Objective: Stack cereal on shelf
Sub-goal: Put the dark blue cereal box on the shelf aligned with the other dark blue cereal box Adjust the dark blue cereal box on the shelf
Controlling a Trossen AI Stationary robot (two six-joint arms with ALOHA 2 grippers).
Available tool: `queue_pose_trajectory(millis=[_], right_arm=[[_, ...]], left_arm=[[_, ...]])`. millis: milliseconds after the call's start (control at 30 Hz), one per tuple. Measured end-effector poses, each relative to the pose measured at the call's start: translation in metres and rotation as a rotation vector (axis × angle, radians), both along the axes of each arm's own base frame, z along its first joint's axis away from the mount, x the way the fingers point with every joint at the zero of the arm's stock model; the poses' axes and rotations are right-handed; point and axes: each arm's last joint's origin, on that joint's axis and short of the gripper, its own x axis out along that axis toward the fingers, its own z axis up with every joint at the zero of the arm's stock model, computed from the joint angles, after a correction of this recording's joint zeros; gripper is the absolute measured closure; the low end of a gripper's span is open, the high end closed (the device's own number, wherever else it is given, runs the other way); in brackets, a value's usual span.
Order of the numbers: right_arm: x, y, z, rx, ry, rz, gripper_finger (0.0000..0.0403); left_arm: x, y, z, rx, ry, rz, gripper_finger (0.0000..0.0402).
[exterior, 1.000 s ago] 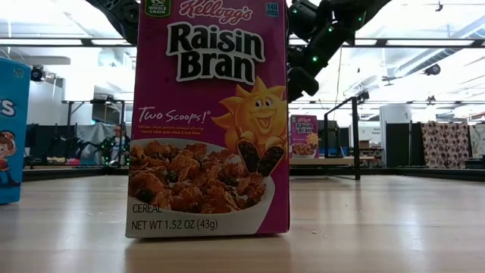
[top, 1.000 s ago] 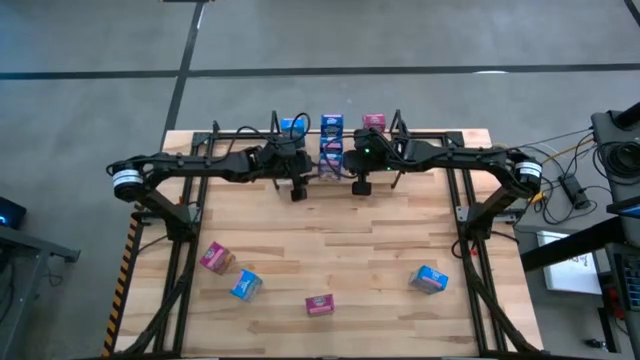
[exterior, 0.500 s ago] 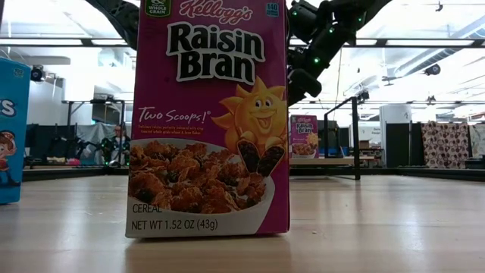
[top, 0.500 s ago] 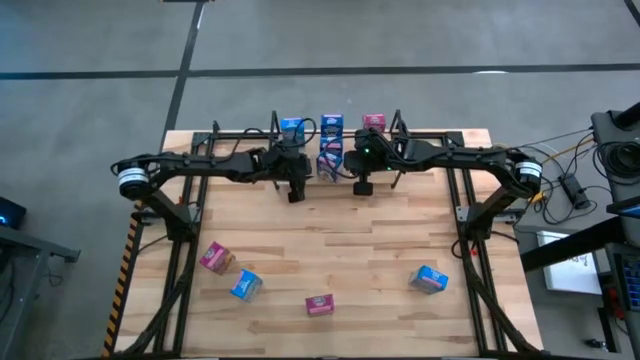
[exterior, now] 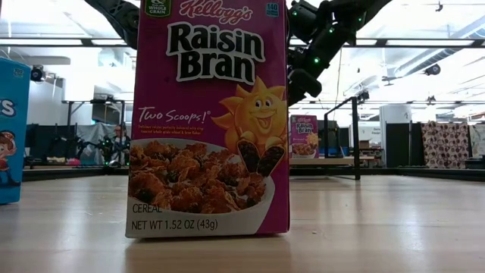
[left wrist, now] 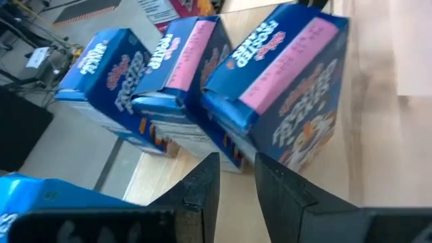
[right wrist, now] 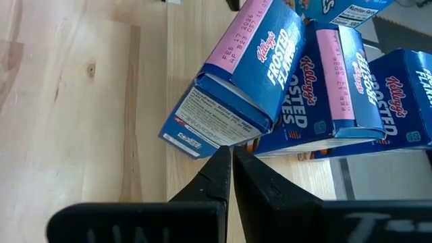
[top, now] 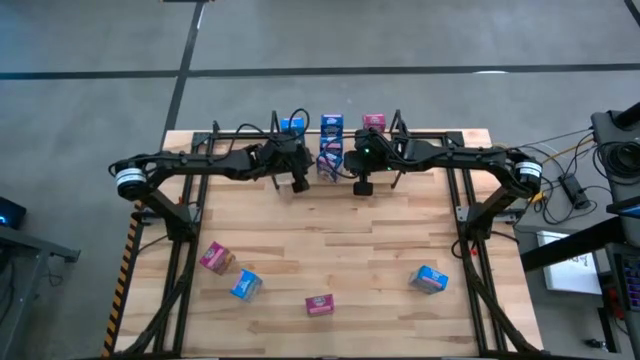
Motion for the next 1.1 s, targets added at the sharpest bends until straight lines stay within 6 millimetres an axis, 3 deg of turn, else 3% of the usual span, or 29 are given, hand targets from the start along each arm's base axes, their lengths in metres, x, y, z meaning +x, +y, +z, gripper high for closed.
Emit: queue_pose_trajectory(millis=[233, 433, 1100], right_arm=[[0.0, 0.0, 0.0, -0.001, 0.0, 0.001, 0.0394], [0.0, 0.0, 0.0, 0.001, 0.0, 0.002, 0.0394], [-0.001, 0.005, -0.01, 0.088, -0.015, 0.066, 0.0394]], left_arm=[[0.0, 0.0, 0.0, 0.007, 0.004, 0.029, 0.0328], [0.0, 0.0, -0.001, -0.006, 0.005, 0.028, 0.0394], [0.003, -0.001, 0.003, -0.029, -0.067, 0.026, 0.0401]])
